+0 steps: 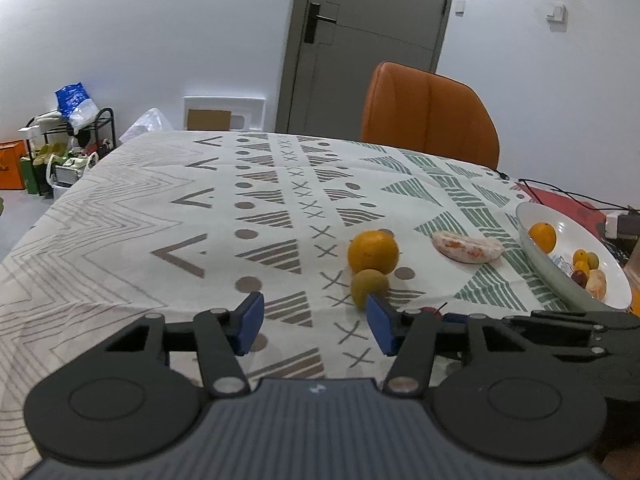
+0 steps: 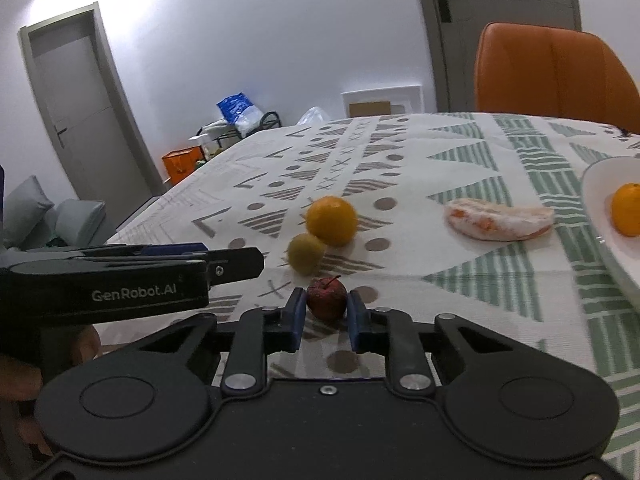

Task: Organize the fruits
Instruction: 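Grasp a red plum with the right tool while the left tool grasps a greenish-yellow fruit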

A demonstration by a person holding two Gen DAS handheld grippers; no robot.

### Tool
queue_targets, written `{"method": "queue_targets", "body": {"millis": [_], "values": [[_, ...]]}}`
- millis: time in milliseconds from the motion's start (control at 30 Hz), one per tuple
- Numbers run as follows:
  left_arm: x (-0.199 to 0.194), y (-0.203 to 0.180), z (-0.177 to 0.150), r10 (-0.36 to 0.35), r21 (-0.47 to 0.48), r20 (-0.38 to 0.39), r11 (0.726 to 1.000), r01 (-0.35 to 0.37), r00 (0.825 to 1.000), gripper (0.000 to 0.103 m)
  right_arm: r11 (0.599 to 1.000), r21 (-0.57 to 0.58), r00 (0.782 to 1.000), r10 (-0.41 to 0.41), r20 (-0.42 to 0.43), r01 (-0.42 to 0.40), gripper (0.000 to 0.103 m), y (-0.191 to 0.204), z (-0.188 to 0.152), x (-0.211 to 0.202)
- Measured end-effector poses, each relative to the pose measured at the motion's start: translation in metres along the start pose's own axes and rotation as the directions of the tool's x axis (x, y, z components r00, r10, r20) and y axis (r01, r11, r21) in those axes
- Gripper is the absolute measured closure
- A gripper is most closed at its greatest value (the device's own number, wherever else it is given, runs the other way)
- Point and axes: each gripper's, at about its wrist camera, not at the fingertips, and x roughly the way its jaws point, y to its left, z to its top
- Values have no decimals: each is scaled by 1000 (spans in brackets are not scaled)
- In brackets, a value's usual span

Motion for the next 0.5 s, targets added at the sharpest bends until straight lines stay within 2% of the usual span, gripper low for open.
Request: {"method": "queue_targets", "body": {"millis": [200,500], "values": [[9,-13,2,-11,20,-11,1000,11,1000,50,999,20,999,-26,20,25,83,-15,2,-9],[25,-26,6,12,15,-35,1000,-11,999,53,996,56,996,-67,58,63,83,-37,4,-24]]}}
